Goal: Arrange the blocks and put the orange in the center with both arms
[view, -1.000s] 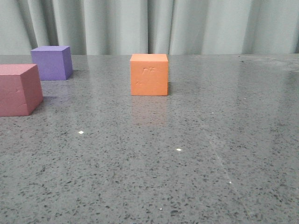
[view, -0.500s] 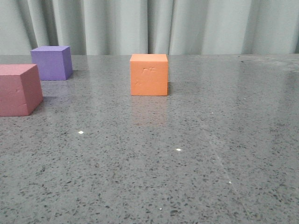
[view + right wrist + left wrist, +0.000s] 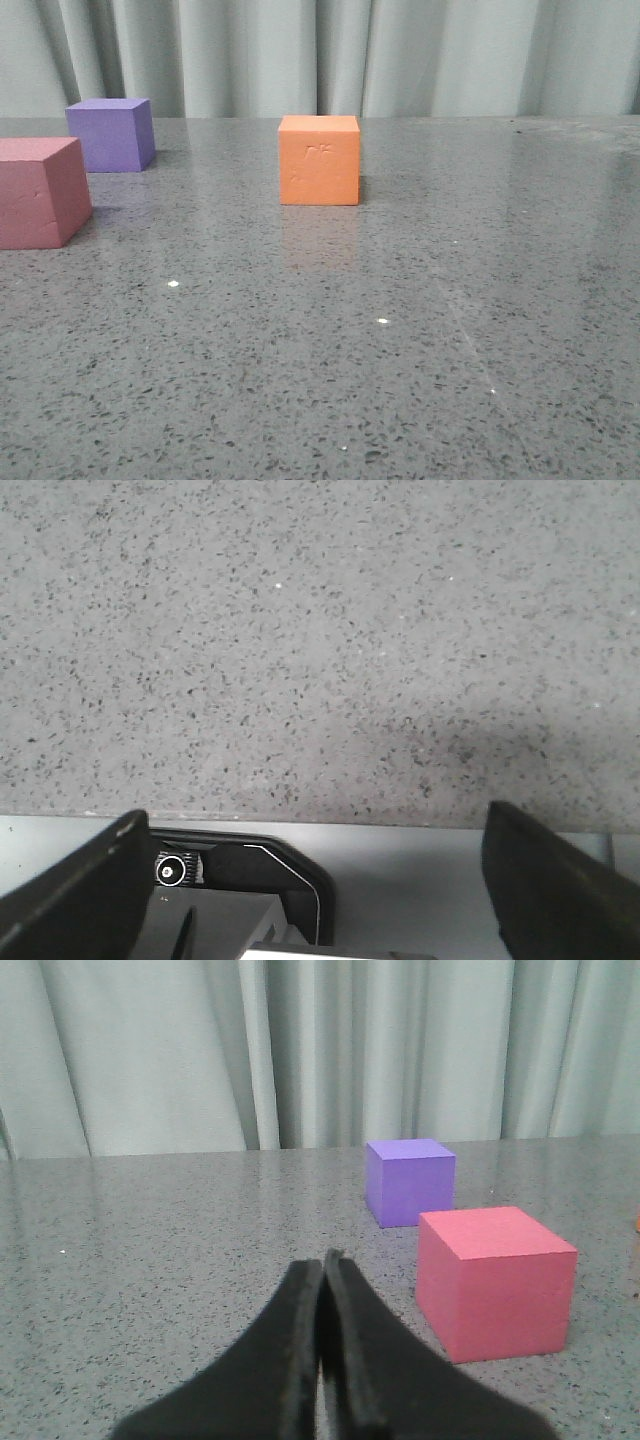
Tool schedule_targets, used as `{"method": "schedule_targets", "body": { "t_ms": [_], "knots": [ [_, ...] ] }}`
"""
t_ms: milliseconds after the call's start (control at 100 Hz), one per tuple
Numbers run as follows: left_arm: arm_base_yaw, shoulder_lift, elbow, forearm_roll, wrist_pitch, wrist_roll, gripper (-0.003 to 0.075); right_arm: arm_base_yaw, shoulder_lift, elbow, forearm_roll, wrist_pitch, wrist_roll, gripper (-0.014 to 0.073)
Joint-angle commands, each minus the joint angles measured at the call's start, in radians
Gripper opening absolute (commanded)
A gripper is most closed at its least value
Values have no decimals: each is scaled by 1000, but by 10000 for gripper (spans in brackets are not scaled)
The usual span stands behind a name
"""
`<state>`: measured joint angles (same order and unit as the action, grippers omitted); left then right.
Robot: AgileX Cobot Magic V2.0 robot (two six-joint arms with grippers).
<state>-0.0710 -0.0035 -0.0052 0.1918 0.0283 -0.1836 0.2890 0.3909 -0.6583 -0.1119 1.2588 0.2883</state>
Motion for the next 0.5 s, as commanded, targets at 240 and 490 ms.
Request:
{"method": "schedule_targets", "body": {
  "t_ms": [240, 490],
  "knots": [
    [1, -33, 55, -6, -83, -2, -19, -6, 7, -24, 0, 72, -9, 339],
    [1, -33, 55, -6, -83, -2, -19, -6, 7, -24, 0, 55, -9, -64]
  ]
}}
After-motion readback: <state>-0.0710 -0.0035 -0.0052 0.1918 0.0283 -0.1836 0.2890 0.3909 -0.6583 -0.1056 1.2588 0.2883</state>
